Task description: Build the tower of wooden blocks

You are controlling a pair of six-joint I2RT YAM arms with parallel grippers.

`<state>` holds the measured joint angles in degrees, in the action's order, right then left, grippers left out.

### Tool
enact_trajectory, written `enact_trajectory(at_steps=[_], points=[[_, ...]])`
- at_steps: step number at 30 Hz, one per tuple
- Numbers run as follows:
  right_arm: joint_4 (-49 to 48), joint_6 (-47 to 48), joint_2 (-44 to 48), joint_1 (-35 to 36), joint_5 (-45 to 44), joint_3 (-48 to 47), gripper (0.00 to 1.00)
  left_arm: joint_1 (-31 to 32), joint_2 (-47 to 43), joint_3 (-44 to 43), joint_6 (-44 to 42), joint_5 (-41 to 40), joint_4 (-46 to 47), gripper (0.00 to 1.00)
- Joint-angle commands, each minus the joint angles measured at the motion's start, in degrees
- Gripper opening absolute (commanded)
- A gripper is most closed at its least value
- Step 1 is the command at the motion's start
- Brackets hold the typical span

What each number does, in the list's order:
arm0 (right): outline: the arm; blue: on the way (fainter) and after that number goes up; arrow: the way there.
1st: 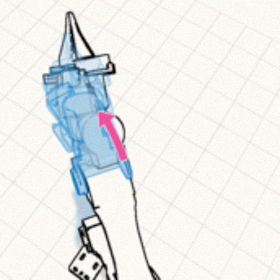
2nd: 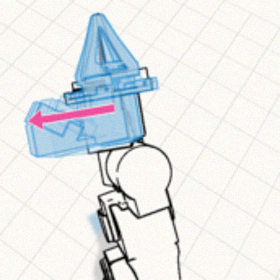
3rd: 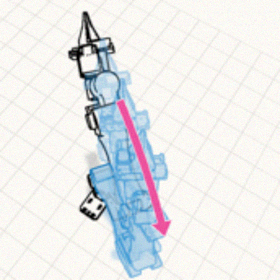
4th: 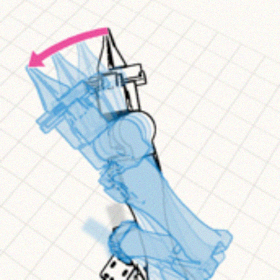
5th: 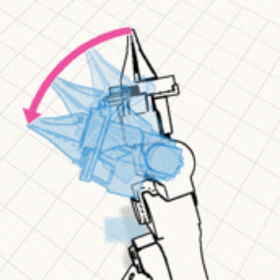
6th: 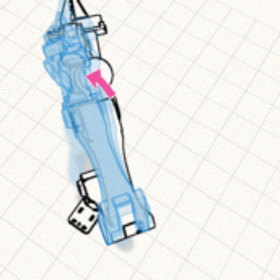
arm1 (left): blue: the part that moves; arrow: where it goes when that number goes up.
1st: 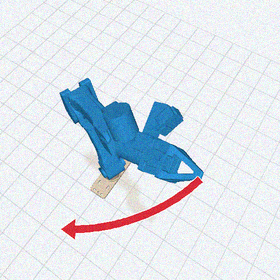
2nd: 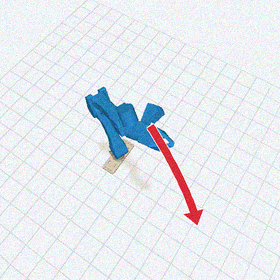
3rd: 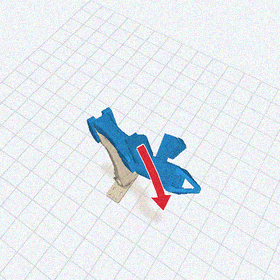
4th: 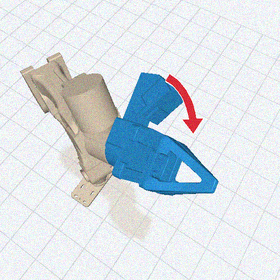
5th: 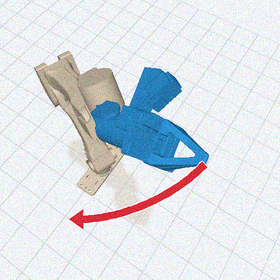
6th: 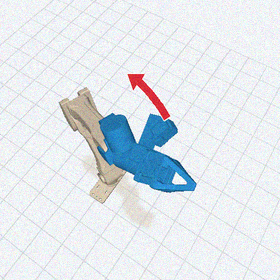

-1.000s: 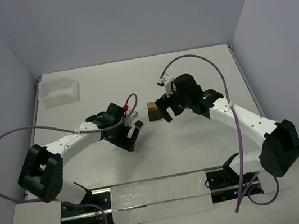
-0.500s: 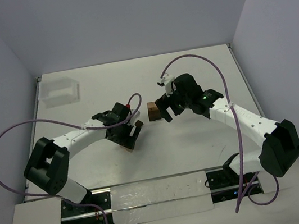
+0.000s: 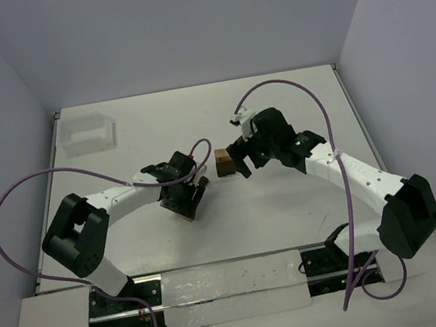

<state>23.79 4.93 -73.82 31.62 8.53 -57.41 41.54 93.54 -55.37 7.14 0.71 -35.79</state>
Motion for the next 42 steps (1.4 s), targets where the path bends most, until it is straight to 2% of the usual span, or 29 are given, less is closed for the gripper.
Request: enact_trajectory(at_steps=[1,2,3,7,12,16,21,24,27,32,42], points=[[-2.17,-0.88,1.84,-0.41,-2.03,0.54,1.0,0.47,-1.78,-2.37,1.03,-0.36,1.25,0.24],[-2.17,-1.06,1.93,-0.42,-2.2,0.54,1.0,0.47,-2.13,-2.9,1.3,-0.37,1.07,0.24],[-2.17,-1.5,2.19,-0.59,-2.29,0.45,1.0,0.56,-2.65,-4.56,2.52,-2.27,0.2,0.01],[-2.1,-2.43,2.7,-1.7,-2.89,0.12,1.0,1.42,-3.05,-10.77,8.14,-6.68,-2.83,0.0],[-1.73,-3.6,3.5,-4.18,-3.52,-0.6,1.0,1.44,-0.75,-23.41,18.55,-11.55,-11.17,0.0],[-1.97,-5.38,4.73,-6.53,-3.38,-0.39,1.0,1.3,3.38,-28.05,20.74,-7.07,-13.29,0.0],[-2.61,-8.21,6.26,-10.84,-2.48,-0.14,1.0,1.82,3.89,-30.52,25.33,-5.44,-10.48,0.0],[-2.2,-9.44,6.14,-14.48,-0.68,-0.92,1.0,2.88,6.07,-32.57,26.9,-5.23,-10.35,0.0],[-1.78,-9.99,5.74,-16.05,0.57,-1.45,1.0,5.54,8.74,-35.44,26.97,-8.83,-11.61,0.0],[-1.82,-10.58,5.85,-16.38,1.05,-1.39,1.0,8.55,12.16,-38.28,27.81,-11.4,-12.78,0.0],[-1.82,-11.43,6.76,-17.02,1.92,-1.57,1.0,10.57,19.99,-44.79,28.98,-17.22,-14.83,0.0]])
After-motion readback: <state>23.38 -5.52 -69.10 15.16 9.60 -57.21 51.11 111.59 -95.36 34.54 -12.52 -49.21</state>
